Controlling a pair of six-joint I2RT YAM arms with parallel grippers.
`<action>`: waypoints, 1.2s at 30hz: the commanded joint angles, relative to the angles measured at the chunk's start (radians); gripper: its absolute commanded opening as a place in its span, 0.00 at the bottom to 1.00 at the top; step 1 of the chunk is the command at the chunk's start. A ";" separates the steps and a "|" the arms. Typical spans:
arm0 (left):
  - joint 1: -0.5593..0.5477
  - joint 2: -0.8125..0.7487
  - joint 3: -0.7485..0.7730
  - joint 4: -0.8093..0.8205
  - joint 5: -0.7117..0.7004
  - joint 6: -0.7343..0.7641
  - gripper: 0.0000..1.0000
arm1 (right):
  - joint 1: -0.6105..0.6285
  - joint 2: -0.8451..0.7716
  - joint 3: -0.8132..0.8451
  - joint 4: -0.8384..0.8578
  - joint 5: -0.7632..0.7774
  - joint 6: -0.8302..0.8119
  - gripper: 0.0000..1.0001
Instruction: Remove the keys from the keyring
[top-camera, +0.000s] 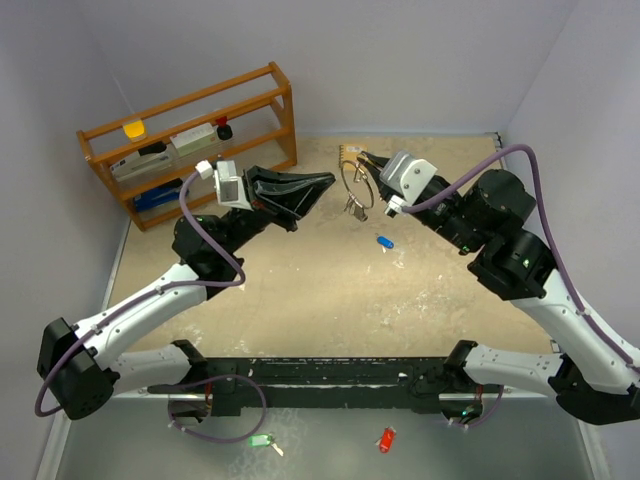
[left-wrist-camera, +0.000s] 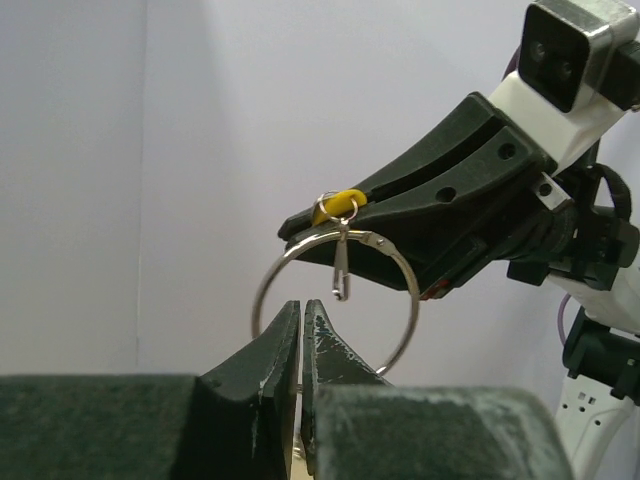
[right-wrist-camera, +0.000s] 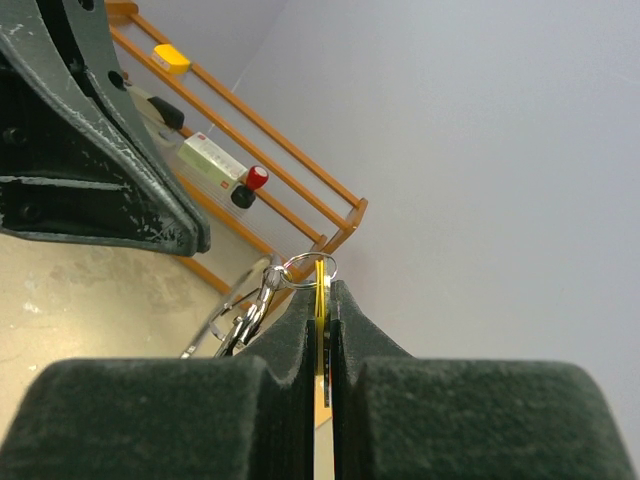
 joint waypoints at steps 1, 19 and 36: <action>-0.035 0.006 0.004 0.090 0.032 -0.064 0.00 | 0.002 -0.006 0.008 0.092 0.023 -0.013 0.00; -0.106 0.132 0.063 0.087 -0.027 0.000 0.00 | 0.002 -0.014 0.003 0.086 0.008 -0.013 0.00; -0.112 0.272 0.124 -0.014 -0.088 0.065 0.00 | 0.003 -0.022 -0.018 0.160 0.022 -0.011 0.00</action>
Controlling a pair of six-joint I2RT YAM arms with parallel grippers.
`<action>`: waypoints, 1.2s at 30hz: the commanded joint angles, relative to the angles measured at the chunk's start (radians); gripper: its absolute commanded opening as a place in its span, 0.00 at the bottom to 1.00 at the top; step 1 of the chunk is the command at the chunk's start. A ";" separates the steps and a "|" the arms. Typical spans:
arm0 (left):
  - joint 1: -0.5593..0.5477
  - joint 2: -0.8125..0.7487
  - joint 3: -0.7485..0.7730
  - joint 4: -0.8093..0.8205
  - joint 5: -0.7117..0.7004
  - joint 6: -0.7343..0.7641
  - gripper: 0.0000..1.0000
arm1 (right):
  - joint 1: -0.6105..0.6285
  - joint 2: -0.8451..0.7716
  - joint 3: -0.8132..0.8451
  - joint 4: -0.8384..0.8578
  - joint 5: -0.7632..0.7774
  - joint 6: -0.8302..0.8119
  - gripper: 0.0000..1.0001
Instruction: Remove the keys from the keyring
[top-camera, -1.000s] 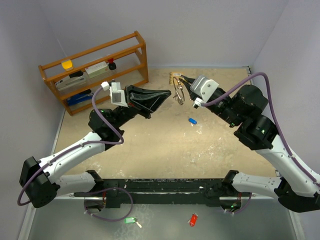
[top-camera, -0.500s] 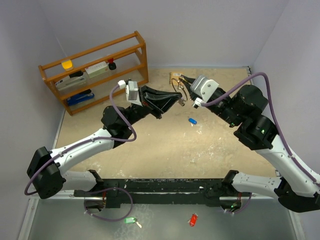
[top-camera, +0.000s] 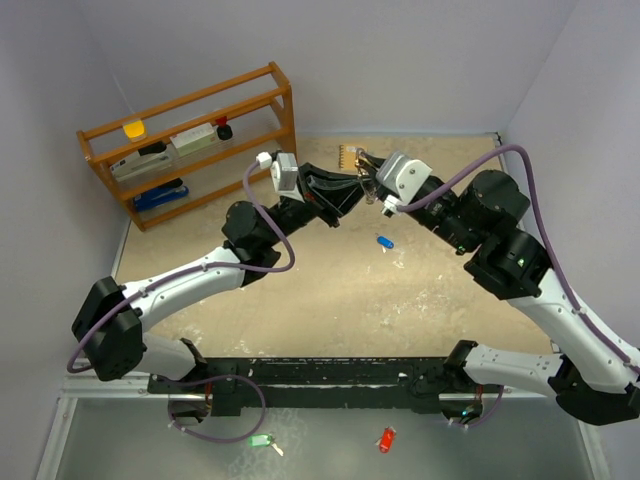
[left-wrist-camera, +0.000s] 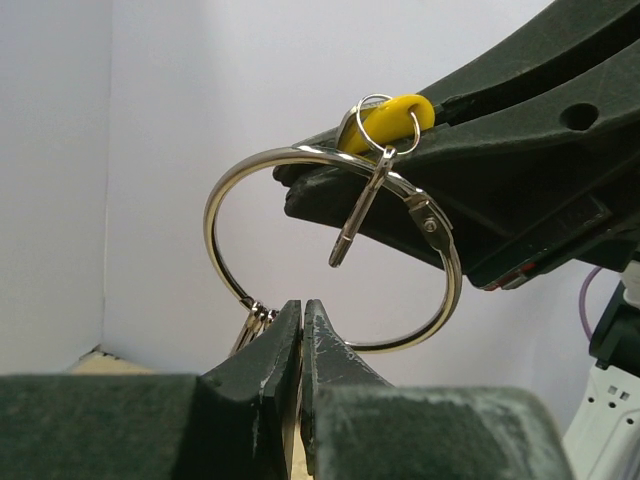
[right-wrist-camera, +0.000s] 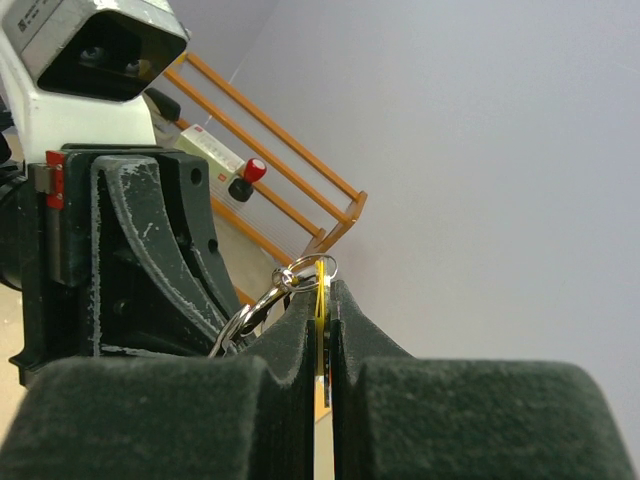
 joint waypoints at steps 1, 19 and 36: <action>-0.005 0.010 0.020 -0.091 -0.051 0.063 0.00 | 0.004 -0.022 0.004 0.153 0.024 -0.005 0.00; -0.007 0.057 -0.006 0.049 -0.040 0.043 0.00 | 0.004 -0.002 0.042 0.135 0.020 0.009 0.00; -0.006 -0.007 -0.027 0.251 0.005 0.013 0.00 | 0.004 -0.001 0.024 0.122 0.002 0.012 0.00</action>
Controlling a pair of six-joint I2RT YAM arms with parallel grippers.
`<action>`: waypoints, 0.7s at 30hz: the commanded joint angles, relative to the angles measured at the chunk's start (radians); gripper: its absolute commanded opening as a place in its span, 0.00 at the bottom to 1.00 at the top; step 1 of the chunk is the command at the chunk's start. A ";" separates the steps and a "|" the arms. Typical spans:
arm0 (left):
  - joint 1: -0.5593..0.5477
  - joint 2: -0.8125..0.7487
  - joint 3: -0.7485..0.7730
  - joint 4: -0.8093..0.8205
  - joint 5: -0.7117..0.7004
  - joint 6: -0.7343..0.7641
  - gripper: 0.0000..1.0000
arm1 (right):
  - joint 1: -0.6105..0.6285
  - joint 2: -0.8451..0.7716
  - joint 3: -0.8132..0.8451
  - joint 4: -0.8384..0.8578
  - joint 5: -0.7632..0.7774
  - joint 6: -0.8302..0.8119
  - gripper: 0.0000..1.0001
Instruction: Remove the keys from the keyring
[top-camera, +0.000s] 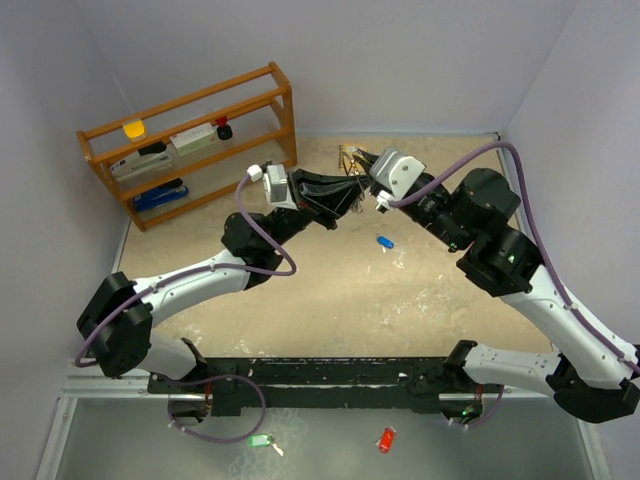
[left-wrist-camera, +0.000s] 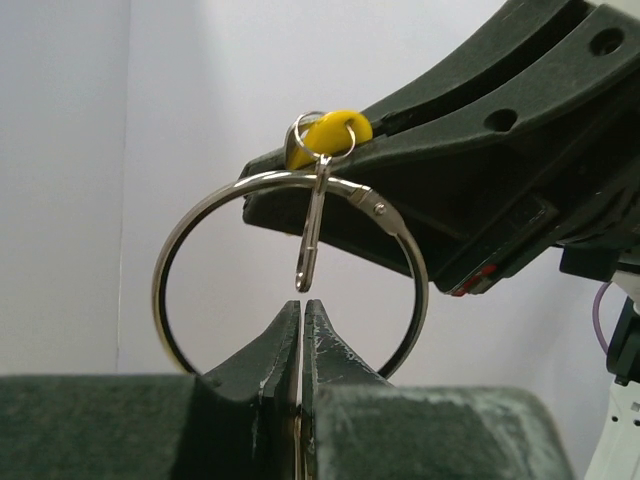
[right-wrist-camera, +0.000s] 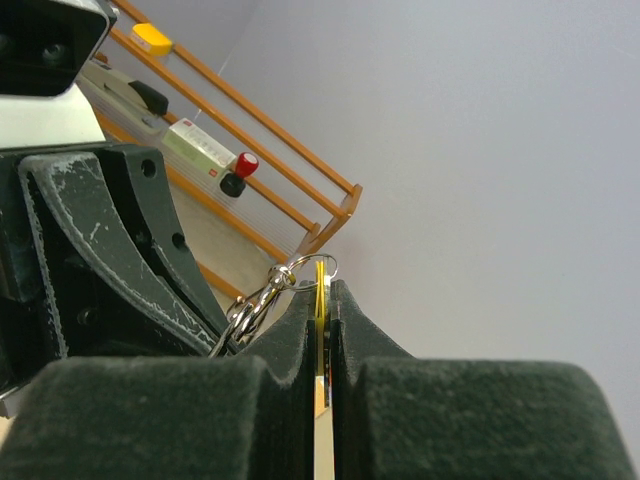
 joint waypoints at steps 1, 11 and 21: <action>-0.005 -0.037 0.043 0.020 0.034 -0.008 0.00 | 0.007 -0.021 0.047 0.079 -0.022 0.012 0.00; -0.005 0.064 0.129 -0.029 0.079 -0.046 0.00 | 0.007 0.006 0.053 0.075 -0.054 0.014 0.00; -0.005 0.182 0.152 -0.267 -0.005 0.023 0.00 | 0.007 -0.029 0.034 0.156 -0.011 0.004 0.00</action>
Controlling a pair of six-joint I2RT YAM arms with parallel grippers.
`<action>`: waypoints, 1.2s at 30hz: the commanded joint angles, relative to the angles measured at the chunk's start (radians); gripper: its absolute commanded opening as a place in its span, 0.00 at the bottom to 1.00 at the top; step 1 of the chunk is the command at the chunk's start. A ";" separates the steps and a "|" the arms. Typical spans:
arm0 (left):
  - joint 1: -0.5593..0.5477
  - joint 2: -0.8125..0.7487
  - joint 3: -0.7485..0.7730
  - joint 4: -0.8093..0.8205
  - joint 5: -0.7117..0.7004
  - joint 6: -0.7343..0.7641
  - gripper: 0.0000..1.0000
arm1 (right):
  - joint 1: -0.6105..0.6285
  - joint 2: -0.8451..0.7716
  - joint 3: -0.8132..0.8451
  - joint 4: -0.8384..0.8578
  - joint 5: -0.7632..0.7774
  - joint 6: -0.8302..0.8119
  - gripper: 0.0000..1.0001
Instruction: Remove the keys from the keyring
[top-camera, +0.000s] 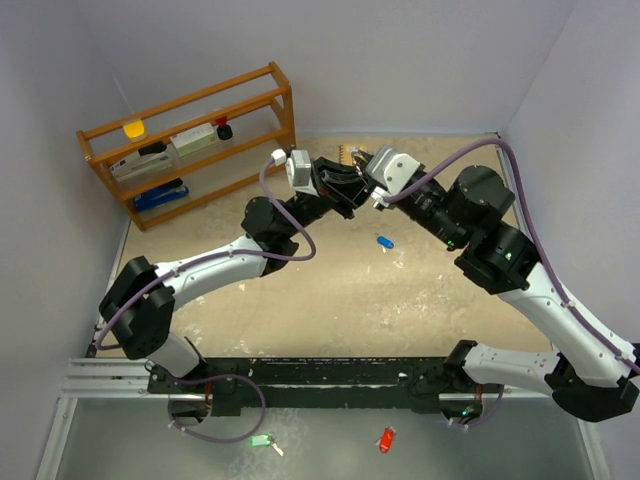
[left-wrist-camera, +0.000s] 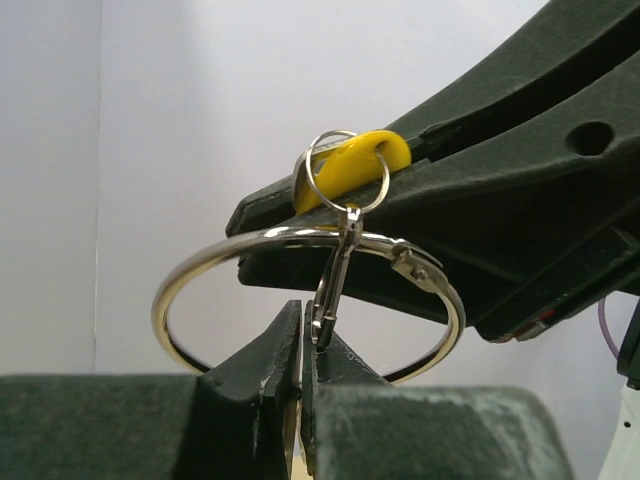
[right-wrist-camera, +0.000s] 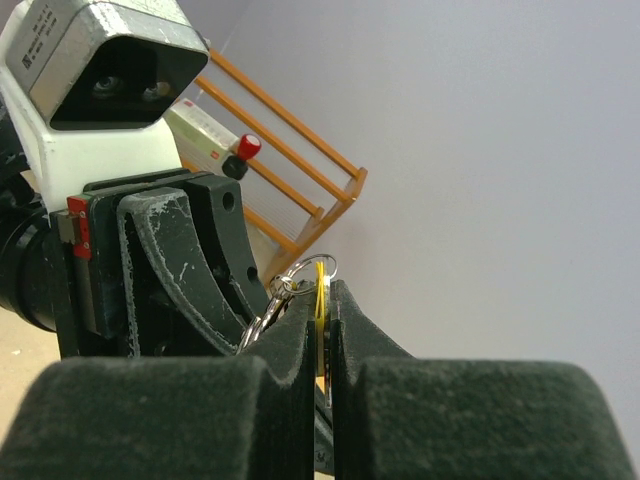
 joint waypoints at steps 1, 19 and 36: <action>-0.005 0.043 0.005 -0.261 -0.069 0.067 0.00 | 0.015 -0.043 0.034 0.187 -0.019 0.002 0.00; 0.031 0.192 -0.255 -0.409 -0.350 0.016 0.00 | 0.015 -0.041 0.049 0.303 0.009 -0.027 0.00; 0.094 0.229 -0.429 -0.482 -0.483 -0.072 0.00 | 0.015 -0.035 0.112 0.342 -0.022 -0.054 0.00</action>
